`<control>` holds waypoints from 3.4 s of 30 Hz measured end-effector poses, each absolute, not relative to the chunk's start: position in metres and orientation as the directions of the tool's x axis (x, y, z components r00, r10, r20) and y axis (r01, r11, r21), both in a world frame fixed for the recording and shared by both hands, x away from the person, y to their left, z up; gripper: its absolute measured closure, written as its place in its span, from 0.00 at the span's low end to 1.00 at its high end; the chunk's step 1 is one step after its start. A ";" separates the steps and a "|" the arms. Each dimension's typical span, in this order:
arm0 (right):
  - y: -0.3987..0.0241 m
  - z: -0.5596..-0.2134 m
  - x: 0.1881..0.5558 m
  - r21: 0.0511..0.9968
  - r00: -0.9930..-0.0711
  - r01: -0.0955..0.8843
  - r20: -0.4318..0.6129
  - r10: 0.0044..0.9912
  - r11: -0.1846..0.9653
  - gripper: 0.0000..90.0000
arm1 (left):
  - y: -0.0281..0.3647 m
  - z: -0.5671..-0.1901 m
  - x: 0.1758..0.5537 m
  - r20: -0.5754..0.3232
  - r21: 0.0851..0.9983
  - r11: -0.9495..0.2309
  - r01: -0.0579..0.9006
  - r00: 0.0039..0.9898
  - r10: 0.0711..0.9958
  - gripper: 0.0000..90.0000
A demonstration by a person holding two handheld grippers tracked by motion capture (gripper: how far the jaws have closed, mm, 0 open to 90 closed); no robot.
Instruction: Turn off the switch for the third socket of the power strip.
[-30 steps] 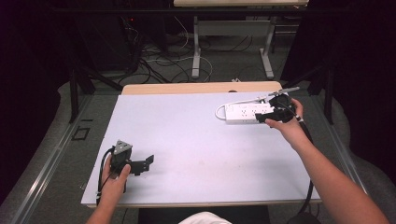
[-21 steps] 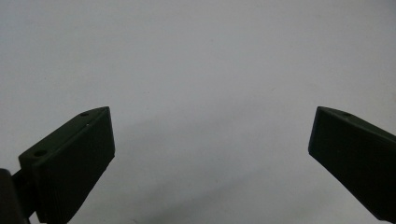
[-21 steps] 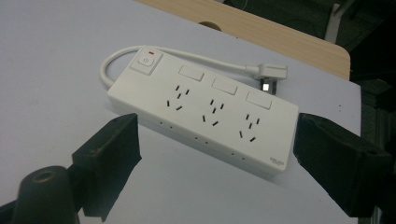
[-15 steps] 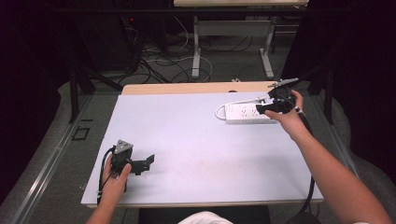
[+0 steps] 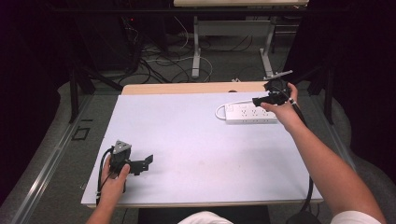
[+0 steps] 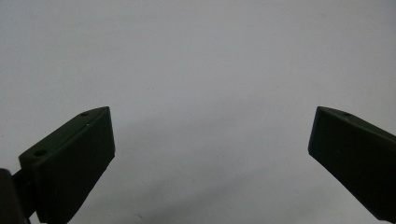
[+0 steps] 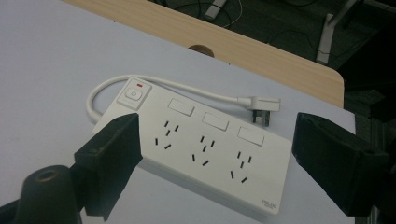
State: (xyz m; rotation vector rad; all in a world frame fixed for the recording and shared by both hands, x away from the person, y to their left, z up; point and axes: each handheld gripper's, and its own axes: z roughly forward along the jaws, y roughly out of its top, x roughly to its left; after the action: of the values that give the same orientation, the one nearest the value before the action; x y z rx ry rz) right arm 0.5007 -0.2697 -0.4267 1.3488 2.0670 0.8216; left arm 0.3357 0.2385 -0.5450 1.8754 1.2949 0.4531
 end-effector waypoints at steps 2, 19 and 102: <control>-0.269 -0.427 0.504 0.730 -0.354 0.608 -0.101 0.930 0.311 0.17 | 0.237 -0.546 0.336 -0.138 0.781 -0.154 0.606 0.407 0.903 0.00; -0.282 -0.442 0.530 0.735 -0.325 0.626 -0.057 0.944 0.260 0.35 | 0.238 -0.546 0.336 -0.141 0.769 -0.163 0.617 0.413 0.900 0.00; -0.311 -0.506 0.590 0.607 -0.081 0.794 0.069 0.994 0.022 0.75 | 0.239 -0.547 0.331 -0.142 0.760 -0.156 0.630 0.396 0.907 0.01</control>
State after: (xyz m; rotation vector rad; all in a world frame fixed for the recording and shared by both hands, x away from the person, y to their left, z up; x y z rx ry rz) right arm 0.5896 -0.3109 -0.5060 1.8220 1.9300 0.7242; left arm 0.3307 0.2393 -0.5474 1.8797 1.3215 0.4517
